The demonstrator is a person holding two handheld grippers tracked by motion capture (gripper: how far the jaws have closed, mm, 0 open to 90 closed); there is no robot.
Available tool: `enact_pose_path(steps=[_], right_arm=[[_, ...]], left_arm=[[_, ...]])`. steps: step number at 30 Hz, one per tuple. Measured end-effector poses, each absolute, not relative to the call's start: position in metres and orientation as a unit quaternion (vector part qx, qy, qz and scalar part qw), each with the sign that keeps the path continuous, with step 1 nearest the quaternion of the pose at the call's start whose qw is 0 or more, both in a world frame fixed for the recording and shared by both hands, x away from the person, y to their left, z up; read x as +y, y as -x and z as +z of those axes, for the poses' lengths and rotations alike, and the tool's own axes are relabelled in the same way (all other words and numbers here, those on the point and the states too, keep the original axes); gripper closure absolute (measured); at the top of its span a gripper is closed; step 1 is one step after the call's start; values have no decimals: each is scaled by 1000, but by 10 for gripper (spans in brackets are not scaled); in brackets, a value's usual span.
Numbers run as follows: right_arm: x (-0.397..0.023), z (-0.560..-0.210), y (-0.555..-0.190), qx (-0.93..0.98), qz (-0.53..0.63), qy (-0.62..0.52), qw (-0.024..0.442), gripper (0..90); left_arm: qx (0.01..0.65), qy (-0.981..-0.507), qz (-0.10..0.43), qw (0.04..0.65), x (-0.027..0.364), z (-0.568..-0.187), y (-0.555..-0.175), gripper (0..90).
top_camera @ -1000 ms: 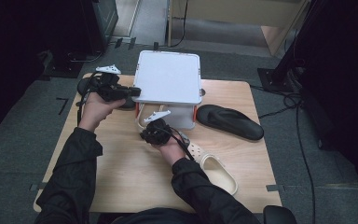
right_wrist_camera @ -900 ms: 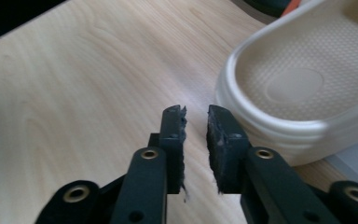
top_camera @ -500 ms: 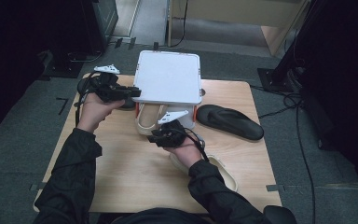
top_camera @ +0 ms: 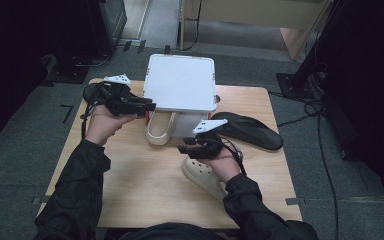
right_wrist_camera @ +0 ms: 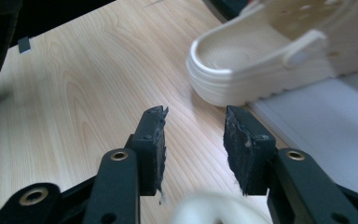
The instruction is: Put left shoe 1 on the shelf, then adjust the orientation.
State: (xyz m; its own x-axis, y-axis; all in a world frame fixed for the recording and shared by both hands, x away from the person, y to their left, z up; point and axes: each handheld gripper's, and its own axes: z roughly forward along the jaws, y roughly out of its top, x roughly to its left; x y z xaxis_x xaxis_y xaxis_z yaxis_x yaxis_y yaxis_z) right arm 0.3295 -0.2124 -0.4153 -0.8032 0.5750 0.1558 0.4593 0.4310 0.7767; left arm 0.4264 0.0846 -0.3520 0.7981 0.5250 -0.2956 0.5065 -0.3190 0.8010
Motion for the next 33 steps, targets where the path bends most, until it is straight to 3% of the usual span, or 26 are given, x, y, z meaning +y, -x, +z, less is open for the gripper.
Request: enact_pose_path(steps=[11,33], right_arm=[[-274,-422,-321,824,444,-343,80,577],[-322,-427,-288,830,440,-331,93,553]], left_arm=[[306,-827,15,472,68,-359,-411,645],[311,-827,16,469,50,-412,-364,585]])
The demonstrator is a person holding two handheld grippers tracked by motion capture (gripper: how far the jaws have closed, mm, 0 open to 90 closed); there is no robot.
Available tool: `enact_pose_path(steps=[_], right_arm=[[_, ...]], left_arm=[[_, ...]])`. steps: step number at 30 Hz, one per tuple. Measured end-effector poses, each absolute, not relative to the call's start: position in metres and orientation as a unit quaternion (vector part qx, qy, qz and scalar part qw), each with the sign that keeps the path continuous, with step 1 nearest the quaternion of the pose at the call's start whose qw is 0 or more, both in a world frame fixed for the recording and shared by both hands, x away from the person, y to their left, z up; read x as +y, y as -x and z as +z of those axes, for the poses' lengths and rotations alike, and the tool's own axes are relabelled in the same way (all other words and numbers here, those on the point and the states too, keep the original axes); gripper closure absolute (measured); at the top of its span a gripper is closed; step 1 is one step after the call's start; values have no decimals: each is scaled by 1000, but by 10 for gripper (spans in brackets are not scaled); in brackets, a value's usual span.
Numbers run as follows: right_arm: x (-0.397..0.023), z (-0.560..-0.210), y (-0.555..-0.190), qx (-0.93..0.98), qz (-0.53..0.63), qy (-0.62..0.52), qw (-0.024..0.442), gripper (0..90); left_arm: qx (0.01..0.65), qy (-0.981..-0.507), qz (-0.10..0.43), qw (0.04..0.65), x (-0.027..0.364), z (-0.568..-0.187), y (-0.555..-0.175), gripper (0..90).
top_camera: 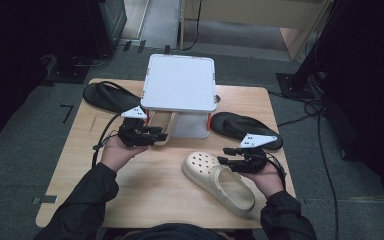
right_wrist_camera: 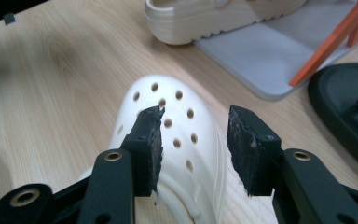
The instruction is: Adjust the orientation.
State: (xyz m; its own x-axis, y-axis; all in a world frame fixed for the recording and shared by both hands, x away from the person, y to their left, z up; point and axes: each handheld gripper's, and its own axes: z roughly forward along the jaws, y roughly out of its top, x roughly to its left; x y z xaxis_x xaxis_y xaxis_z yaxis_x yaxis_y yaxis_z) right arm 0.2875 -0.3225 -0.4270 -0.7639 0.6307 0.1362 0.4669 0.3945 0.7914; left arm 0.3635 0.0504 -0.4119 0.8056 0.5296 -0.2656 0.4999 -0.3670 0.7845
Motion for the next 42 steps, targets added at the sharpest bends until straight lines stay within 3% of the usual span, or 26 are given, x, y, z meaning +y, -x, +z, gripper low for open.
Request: enact_pose_path(steps=[17,33,42], right_arm=[[-335,-429,-275,828,435,-342,92,547],[-337,-452,-264,846,399,-344,85,509],[-318,-473,-285,851,385,-348,80,584]], left_arm=[[274,-849,-15,452,10,-450,-347,544],[254,-855,-11,452,-8,-452,-355,505],[253,-864,-2,436,-4,-449,-360,502]])
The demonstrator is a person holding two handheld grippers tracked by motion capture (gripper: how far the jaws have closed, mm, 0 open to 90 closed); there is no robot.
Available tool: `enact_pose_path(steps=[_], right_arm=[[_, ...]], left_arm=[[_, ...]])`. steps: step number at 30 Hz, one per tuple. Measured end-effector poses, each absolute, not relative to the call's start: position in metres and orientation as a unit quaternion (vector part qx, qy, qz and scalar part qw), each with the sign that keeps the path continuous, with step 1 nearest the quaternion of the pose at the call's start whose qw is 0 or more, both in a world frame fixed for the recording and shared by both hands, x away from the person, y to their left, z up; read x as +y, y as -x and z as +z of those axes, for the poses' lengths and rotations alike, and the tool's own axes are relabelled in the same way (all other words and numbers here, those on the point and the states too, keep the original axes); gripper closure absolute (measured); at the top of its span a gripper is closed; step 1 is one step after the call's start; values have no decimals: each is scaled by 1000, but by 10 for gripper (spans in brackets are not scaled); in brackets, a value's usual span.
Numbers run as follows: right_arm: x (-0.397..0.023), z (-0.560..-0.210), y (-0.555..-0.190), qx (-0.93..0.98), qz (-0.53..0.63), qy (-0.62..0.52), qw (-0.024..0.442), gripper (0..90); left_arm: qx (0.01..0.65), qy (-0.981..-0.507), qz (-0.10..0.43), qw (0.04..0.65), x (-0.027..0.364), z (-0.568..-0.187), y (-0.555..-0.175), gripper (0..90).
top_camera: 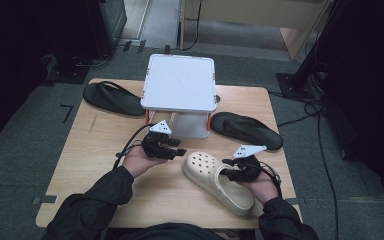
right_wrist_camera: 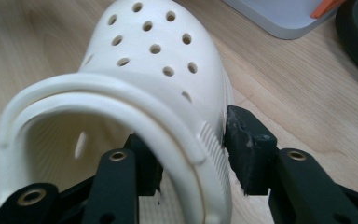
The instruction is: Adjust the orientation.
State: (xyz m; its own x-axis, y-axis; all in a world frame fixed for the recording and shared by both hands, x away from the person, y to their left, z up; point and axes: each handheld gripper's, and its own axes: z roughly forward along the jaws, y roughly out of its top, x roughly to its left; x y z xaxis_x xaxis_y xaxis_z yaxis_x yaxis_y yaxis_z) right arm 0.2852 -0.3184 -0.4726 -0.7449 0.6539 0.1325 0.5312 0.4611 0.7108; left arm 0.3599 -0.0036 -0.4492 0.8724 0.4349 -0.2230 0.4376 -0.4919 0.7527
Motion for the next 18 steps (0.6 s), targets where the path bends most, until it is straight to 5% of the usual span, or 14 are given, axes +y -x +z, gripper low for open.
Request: enact_pose_path(steps=[18], right_arm=[[-305,-469,-295,838,378,-382,93,720]], left_arm=[[275,-845,6,459,14,-442,-366,507]])
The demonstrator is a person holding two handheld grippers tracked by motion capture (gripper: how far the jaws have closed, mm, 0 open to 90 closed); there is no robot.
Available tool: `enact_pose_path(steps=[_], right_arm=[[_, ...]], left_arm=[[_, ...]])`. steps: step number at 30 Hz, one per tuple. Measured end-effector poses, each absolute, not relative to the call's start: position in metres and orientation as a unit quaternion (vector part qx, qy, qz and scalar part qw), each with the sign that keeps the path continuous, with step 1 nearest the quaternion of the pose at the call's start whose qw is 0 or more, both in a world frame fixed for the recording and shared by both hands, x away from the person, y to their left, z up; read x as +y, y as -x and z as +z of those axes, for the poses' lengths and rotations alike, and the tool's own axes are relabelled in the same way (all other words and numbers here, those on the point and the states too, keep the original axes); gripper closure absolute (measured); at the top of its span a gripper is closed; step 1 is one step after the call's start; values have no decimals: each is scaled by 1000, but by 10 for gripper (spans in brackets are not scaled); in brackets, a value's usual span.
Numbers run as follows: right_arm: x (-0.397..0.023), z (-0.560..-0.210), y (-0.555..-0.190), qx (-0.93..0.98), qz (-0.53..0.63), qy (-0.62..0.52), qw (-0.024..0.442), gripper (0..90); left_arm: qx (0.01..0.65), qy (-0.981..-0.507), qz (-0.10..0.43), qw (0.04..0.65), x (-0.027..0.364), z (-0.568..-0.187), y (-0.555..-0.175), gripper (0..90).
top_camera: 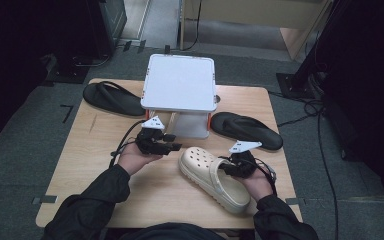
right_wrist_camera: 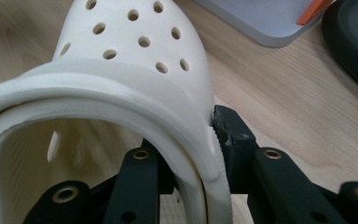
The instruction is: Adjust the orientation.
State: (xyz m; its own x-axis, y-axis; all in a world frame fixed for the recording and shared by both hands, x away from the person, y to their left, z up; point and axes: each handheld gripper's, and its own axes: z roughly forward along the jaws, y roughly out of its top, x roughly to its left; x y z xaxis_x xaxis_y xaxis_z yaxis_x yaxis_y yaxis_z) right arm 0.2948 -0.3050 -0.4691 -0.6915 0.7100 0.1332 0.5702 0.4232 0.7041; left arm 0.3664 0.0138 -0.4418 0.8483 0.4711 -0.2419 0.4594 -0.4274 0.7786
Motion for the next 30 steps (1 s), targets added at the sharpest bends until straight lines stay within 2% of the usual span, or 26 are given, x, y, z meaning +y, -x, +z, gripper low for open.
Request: enact_pose_path(steps=[8,15,30], right_arm=[[-296,-459,-305,832,381,-388,111,726],[-289,-450,-320,824,383,-399,125,726],[-283,-454,-359,804,358,-446,162,722]], left_arm=[[283,-843,6,457,17,-442,-369,503],[281,-839,-2,465,20,-441,-369,588],[297,-834,-7,466,15,-449,-372,638]])
